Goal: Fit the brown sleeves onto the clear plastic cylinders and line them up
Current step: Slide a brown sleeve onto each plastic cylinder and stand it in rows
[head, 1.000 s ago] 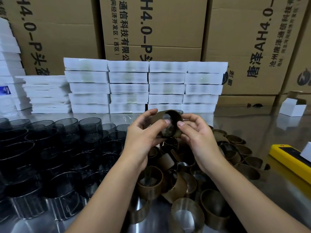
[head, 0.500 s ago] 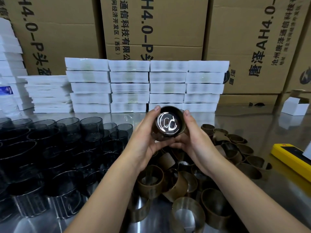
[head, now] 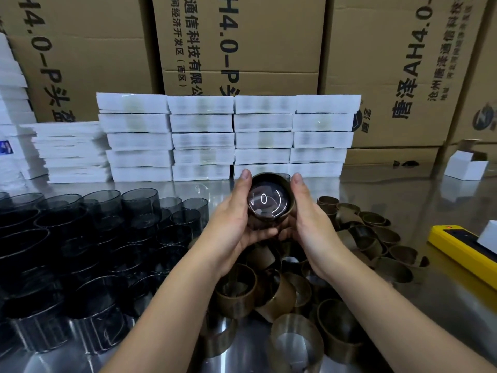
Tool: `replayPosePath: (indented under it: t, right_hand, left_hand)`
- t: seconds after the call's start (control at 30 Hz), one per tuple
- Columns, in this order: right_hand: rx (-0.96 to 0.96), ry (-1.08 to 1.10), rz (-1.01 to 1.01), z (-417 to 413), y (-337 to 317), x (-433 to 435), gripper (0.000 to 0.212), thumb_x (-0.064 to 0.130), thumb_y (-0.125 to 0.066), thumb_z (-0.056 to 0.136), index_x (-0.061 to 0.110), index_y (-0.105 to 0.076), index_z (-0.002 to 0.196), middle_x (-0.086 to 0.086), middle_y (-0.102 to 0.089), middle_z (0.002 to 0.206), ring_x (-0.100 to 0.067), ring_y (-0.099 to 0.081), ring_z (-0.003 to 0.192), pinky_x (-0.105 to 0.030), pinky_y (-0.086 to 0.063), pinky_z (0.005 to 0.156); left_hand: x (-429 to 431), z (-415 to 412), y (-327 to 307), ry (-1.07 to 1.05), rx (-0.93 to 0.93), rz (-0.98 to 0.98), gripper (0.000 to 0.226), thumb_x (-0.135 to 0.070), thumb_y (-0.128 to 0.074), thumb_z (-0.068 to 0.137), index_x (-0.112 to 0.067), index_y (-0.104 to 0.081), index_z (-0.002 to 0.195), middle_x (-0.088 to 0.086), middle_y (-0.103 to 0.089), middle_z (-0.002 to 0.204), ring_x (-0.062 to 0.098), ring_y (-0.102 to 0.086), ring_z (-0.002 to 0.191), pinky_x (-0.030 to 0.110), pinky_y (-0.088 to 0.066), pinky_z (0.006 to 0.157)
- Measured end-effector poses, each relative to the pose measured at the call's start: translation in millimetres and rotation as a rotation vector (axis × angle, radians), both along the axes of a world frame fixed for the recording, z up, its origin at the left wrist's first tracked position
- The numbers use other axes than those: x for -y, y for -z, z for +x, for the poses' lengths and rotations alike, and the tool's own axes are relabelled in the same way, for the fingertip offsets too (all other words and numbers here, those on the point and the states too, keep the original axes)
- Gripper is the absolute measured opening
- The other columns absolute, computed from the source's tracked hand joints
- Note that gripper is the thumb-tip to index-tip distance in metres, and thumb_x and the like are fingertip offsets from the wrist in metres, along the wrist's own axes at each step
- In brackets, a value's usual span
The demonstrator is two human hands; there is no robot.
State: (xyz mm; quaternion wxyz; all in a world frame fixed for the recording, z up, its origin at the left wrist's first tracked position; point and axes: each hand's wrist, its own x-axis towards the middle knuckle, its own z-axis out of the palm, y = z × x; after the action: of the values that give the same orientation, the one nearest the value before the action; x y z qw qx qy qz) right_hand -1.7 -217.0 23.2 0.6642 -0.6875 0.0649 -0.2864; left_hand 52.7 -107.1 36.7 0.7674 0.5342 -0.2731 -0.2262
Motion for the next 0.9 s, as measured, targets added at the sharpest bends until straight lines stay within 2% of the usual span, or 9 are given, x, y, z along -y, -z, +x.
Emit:
replayPosePath:
  t: [0.13,0.3,0.4,0.57,0.67,0.9]
  right_hand:
    - [0.004,-0.002,0.01,-0.2,-0.6,-0.5,0.078,0.081,-0.04,0.063,0.02,-0.064,0.105,0.002,-0.069,0.075,-0.004,-0.057,0.053,-0.017,-0.044,0.047]
    - [-0.008,0.017,0.022,0.3,-0.2,0.2,0.08,0.079,-0.041,0.061,0.018,-0.063,0.108,-0.002,-0.069,0.08,-0.004,-0.057,0.055,-0.018,-0.044,0.049]
    - [-0.013,0.021,0.033,0.3,0.1,-1.0,0.074,0.074,-0.041,0.066,0.018,-0.062,0.11,-0.003,-0.069,0.083,-0.004,-0.057,0.057,-0.019,-0.044,0.049]
    - [-0.035,0.018,0.035,-1.6,-0.3,-2.9,0.064,0.066,-0.039,0.078,0.018,-0.059,0.115,-0.012,-0.07,0.099,-0.011,-0.057,0.068,-0.019,-0.043,0.05]
    - [-0.039,0.011,0.04,-2.1,-0.3,-3.2,0.049,0.054,-0.036,0.092,0.017,-0.059,0.113,-0.011,-0.066,0.094,-0.011,-0.055,0.066,-0.018,-0.042,0.048]
    - [-0.025,-0.006,0.05,-1.4,-0.8,-2.5,0.041,0.048,-0.035,0.096,0.016,-0.057,0.111,-0.008,-0.064,0.091,-0.01,-0.055,0.065,-0.02,-0.042,0.049]
  left_hand:
    - [0.2,-0.1,-0.1,-0.026,-0.013,0.007,0.055,-0.058,-0.041,0.091,-0.01,-0.067,0.103,0.012,-0.075,0.091,0.021,-0.071,0.074,0.022,-0.054,0.05]
    - [1.0,0.3,1.0,-0.054,-0.009,-0.001,0.054,-0.056,-0.04,0.094,-0.01,-0.068,0.099,0.011,-0.075,0.086,0.019,-0.072,0.071,0.022,-0.054,0.049]
    - [1.4,0.9,2.2,-0.073,0.0,-0.005,0.052,-0.054,-0.039,0.095,-0.011,-0.068,0.096,0.009,-0.075,0.081,0.017,-0.072,0.067,0.021,-0.053,0.049]
    - [4.3,-0.1,3.3,-0.119,0.011,0.0,0.05,-0.051,-0.037,0.098,-0.011,-0.067,0.095,0.008,-0.075,0.078,0.016,-0.071,0.063,0.02,-0.053,0.046]
    - [5.6,-0.3,3.5,-0.141,0.02,0.004,0.051,-0.05,-0.035,0.099,-0.011,-0.067,0.093,0.009,-0.075,0.078,0.015,-0.07,0.062,0.02,-0.053,0.045]
    - [4.9,0.0,2.9,-0.157,0.007,-0.009,0.048,-0.048,-0.036,0.1,-0.011,-0.066,0.092,0.006,-0.074,0.073,0.013,-0.069,0.059,0.02,-0.053,0.044]
